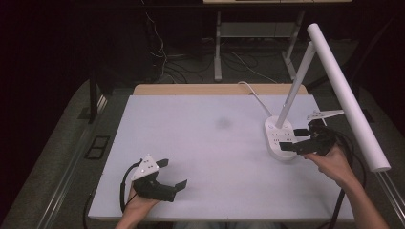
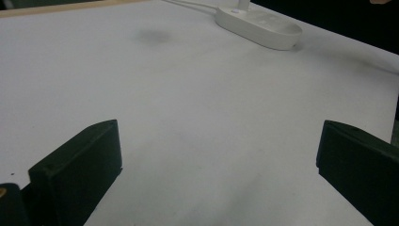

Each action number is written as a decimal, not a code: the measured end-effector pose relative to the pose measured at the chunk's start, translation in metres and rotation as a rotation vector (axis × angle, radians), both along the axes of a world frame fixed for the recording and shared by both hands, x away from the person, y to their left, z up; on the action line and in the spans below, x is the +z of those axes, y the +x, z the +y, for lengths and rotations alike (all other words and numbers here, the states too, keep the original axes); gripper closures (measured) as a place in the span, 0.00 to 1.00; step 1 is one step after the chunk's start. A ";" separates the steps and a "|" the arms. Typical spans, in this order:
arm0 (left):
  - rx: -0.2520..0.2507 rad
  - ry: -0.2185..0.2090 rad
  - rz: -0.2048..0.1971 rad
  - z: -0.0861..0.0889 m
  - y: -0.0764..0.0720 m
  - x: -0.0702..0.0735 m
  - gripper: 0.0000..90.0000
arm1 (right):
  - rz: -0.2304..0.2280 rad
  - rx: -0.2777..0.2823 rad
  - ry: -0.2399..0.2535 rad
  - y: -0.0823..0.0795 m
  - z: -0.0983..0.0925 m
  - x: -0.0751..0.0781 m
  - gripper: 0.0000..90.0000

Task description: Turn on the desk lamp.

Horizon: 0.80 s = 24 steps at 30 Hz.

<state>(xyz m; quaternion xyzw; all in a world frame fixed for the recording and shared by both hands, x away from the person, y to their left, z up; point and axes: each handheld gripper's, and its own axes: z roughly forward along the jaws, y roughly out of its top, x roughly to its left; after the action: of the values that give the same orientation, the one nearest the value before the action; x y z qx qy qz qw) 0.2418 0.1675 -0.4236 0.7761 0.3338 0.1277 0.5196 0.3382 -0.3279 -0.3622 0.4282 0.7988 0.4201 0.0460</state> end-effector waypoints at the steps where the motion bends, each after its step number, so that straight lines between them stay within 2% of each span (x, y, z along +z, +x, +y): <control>1: 0.000 0.000 0.000 0.000 0.000 0.000 0.00 | 0.002 -0.003 0.000 0.002 -0.001 0.000 0.00; 15: -0.003 0.003 -0.001 0.000 0.000 0.000 0.00 | 0.011 -0.030 -0.004 0.022 -0.015 -0.007 0.00; 16: -0.003 0.003 0.000 0.000 0.000 0.000 0.00 | 0.008 -0.027 -0.002 0.025 -0.018 -0.007 0.07; 20: -0.004 0.001 -0.002 0.000 0.000 0.000 0.00 | 0.002 -0.042 -0.003 0.029 -0.023 -0.006 0.07; 21: -0.004 0.001 -0.001 0.000 0.000 0.000 0.00 | 0.000 -0.043 -0.011 0.032 -0.025 -0.006 0.16; 24: -0.006 0.001 -0.002 0.000 0.000 0.000 0.00 | -0.006 -0.060 -0.016 0.036 -0.029 -0.005 0.20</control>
<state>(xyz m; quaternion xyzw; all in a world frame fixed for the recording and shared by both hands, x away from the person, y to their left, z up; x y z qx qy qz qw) 0.2420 0.1672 -0.4237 0.7772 0.3310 0.1271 0.5198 0.3746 -0.3565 -0.3667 0.4503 0.7888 0.4133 0.0647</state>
